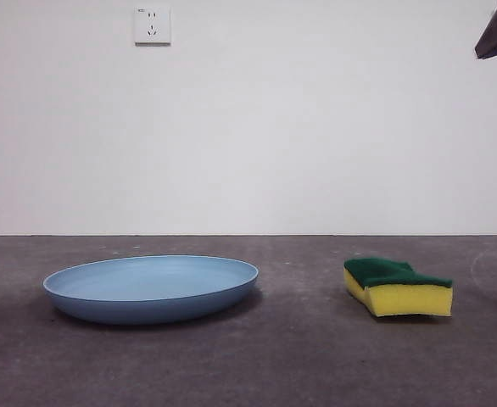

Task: Pick up the plate,pick up the cloth,clean the plate with the cloth

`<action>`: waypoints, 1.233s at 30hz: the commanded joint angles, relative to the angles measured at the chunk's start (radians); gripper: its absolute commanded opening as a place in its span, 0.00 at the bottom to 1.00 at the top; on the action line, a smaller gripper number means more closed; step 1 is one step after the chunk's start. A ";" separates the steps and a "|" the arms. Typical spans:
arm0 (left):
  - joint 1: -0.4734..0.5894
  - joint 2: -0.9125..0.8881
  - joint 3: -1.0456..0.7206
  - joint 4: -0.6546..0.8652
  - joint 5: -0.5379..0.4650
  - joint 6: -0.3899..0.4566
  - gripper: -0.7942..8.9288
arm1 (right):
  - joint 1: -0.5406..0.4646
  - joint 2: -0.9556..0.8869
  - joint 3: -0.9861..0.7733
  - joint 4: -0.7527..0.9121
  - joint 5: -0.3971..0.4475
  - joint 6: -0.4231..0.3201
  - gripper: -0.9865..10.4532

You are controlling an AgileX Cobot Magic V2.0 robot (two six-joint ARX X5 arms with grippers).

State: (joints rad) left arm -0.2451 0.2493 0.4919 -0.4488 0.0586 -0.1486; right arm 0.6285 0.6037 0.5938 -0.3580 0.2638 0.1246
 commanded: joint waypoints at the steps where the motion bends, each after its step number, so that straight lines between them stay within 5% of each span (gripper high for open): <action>1: -0.004 -0.001 -0.001 0.002 -0.005 -0.009 0.08 | 0.001 -0.004 -0.008 0.010 0.004 0.013 0.09; 7: -0.004 -0.001 -0.001 -0.017 -0.005 -0.008 0.08 | 0.001 -0.004 -0.008 0.010 0.004 0.013 0.09; 13: 0.033 -0.021 -0.026 0.016 -0.078 0.092 0.08 | 0.001 -0.004 -0.008 0.010 0.004 0.013 0.09; 24: 0.199 -0.203 -0.337 0.306 -0.076 0.100 0.08 | 0.001 -0.004 -0.008 0.010 0.004 0.013 0.09; 37: 0.239 -0.247 -0.489 0.294 -0.077 0.098 0.08 | 0.001 -0.004 -0.008 0.010 0.004 0.013 0.09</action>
State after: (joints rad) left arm -0.0109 0.0063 0.0174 -0.1623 -0.0162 -0.0605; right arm 0.6281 0.6025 0.5938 -0.3580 0.2649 0.1272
